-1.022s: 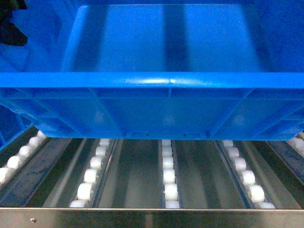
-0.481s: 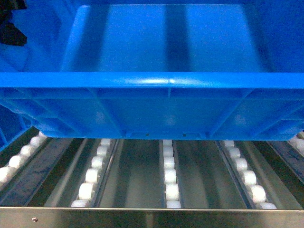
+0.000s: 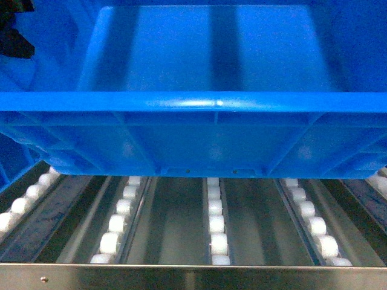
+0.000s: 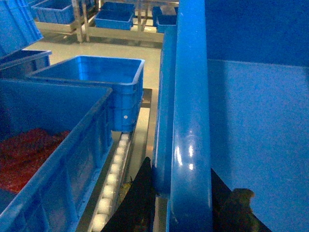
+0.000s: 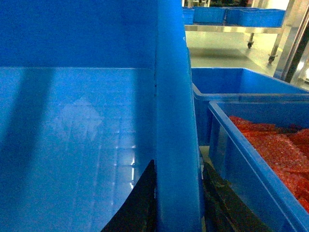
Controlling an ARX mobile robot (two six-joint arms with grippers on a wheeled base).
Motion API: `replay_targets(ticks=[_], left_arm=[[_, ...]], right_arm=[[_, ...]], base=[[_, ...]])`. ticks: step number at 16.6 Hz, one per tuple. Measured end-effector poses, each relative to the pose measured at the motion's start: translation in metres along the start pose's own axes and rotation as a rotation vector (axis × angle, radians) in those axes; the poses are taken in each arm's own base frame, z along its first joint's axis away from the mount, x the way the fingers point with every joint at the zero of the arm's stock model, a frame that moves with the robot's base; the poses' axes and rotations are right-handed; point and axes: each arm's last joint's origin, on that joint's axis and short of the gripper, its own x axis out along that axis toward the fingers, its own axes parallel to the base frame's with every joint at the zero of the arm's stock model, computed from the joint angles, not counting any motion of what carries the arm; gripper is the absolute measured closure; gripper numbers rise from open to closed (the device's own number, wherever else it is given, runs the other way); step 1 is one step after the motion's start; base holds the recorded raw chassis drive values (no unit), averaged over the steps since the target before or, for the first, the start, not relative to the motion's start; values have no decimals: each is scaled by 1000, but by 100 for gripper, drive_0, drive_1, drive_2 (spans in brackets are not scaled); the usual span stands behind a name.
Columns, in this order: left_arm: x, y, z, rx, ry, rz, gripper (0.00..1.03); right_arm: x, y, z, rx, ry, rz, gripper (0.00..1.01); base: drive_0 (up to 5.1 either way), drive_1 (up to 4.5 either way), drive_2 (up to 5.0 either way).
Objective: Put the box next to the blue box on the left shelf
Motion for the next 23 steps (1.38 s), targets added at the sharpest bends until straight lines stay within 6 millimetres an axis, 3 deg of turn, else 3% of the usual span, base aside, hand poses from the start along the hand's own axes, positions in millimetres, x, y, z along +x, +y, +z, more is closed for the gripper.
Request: replay_targets(ticks=[16, 20, 23], left_arm=[[0, 0, -1, 13, 5, 8, 86], [3, -3, -7, 96, 64, 13, 86], [19, -14, -20, 108, 134, 13, 86]], right_arm=[[0, 0, 0, 0, 0, 0, 81], [5, 3, 5, 9, 286, -101, 81], [29, -9, -6, 41, 385, -91, 81]], base=[[0, 0, 0], [0, 0, 0], [0, 0, 0]])
